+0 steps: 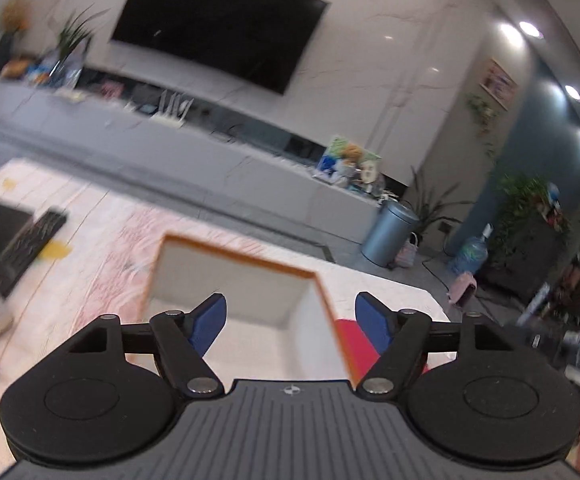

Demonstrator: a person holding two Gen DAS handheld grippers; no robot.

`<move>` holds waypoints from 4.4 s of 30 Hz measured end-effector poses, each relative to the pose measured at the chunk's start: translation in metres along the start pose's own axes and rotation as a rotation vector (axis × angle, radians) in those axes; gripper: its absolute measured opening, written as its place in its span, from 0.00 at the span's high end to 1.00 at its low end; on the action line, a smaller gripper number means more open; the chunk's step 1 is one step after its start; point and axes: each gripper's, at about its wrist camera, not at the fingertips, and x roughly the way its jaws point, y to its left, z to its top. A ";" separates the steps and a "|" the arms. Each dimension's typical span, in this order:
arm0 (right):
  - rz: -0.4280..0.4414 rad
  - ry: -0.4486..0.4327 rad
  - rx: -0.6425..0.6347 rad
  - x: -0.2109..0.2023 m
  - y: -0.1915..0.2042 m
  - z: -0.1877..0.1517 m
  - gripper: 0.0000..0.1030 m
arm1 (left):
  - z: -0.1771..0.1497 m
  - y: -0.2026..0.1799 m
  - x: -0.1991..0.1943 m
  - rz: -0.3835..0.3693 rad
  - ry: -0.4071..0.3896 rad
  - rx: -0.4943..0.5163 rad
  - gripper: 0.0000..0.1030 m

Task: Organize soft objects
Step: 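Move both tools back to the pile of soft items, then grasp the white mesh bag with the left tool, then lift the mesh bag with the left tool while the right tool lowers onto the brown plush bear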

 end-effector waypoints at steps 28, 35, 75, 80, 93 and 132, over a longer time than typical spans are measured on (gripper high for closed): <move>-0.414 0.079 0.365 0.018 -0.223 -0.063 0.43 | -0.167 -0.230 0.187 -0.122 0.306 0.479 0.12; -0.453 0.121 0.387 0.026 -0.236 -0.072 0.42 | -0.178 -0.237 0.212 -0.038 0.288 0.496 0.12; -0.220 0.359 0.186 0.101 -0.175 -0.100 0.33 | -0.195 -0.171 0.140 0.017 0.344 0.586 0.93; -0.237 0.362 0.158 0.099 -0.175 -0.099 0.33 | -0.204 -0.175 0.144 -0.002 0.290 0.671 0.34; -0.246 0.384 0.251 0.108 -0.199 -0.106 0.31 | -0.228 -0.172 0.163 -0.028 0.165 0.733 0.14; -0.167 0.413 0.063 0.138 -0.156 -0.110 0.23 | -0.206 -0.111 0.149 -0.102 0.181 0.118 0.96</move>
